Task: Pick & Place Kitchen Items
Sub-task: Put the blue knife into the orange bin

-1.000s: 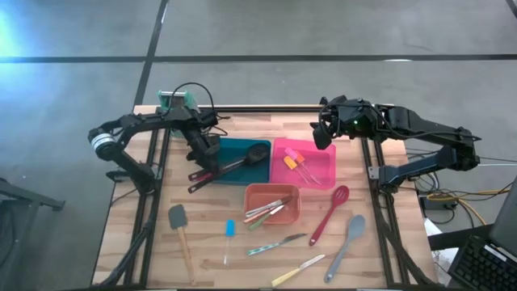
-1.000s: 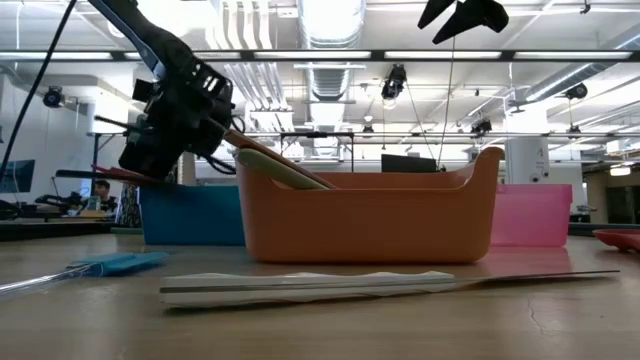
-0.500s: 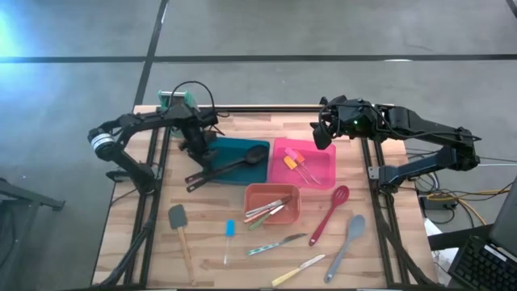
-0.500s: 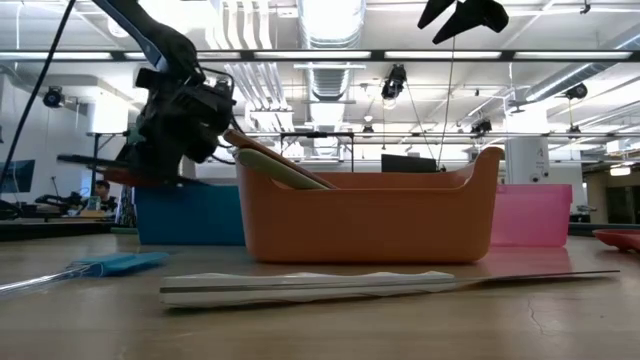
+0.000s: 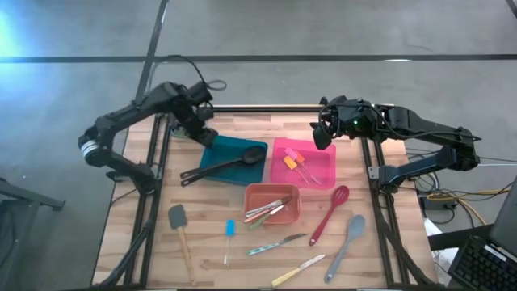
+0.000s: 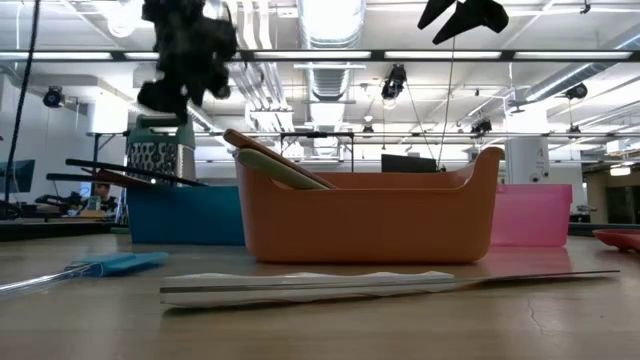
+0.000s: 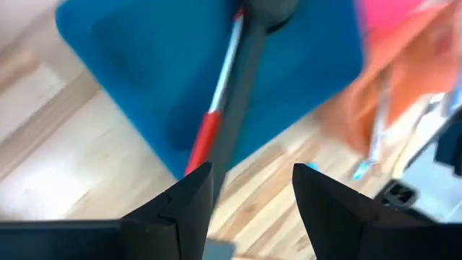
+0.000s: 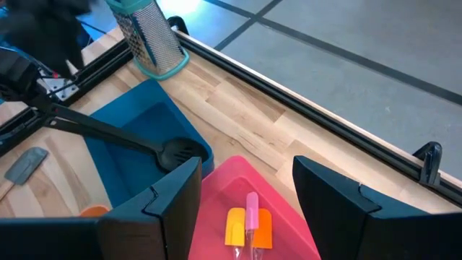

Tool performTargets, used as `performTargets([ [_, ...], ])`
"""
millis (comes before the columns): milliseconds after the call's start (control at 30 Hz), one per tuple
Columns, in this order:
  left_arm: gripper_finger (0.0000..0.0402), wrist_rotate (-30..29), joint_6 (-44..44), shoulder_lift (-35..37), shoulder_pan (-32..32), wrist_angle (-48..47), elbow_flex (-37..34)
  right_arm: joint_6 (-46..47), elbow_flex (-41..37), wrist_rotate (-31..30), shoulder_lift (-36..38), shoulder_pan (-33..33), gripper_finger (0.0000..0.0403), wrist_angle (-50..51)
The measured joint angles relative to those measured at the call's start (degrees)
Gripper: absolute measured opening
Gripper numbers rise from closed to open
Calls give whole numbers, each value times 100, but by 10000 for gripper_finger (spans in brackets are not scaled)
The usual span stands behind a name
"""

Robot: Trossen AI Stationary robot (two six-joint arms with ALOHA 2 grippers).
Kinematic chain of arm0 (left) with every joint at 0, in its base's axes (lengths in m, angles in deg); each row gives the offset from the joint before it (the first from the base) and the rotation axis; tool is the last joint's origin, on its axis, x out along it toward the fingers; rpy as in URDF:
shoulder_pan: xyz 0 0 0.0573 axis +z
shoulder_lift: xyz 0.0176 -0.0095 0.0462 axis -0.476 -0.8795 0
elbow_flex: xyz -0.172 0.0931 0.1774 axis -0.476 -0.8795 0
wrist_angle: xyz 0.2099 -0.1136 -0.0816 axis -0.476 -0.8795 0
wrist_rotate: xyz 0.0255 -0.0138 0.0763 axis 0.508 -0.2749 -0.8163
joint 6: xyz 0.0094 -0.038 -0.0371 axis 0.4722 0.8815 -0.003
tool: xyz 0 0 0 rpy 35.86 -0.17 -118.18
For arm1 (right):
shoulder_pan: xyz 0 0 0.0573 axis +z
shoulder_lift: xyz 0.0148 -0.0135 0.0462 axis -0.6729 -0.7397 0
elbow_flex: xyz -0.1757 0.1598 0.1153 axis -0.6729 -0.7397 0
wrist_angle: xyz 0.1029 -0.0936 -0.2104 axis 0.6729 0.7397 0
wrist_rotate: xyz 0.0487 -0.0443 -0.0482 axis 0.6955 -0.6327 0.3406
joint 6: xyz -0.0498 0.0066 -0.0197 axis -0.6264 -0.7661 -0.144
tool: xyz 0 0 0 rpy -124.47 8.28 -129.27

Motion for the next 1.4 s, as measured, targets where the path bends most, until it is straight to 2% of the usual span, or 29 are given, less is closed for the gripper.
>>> performTargets([
  [133,195,-100,564,501,-334,-9,541,2,0,9,0,2,210,8],
  [300,195,-1093,1931,1250,-1296,45,919,2,0,9,0,2,210,11],
  [400,195,-1769,3059,1612,-2231,227,951,0,0,7,-1,0,210,9],
  [533,190,-2926,4343,1764,-3933,678,886,-13,0,4,0,0,210,9],
  [667,173,-4425,5278,1470,-5529,1068,874,-56,0,4,0,0,210,11],
  [800,153,-5503,5899,1022,-6526,1247,870,-200,0,7,4,0,210,174],
  [933,140,-5639,6059,520,-6883,1242,870,-223,-2,199,16,0,210,485],
  [1100,135,-5542,6040,-67,-6939,1241,870,-381,-4,1053,44,222,210,677],
  [1233,135,-5526,5992,-555,-6930,1244,866,-600,-4,1078,66,708,210,850],
  [1400,136,-5394,5369,-993,-6843,1432,864,-605,17,933,90,1253,206,1167],
])
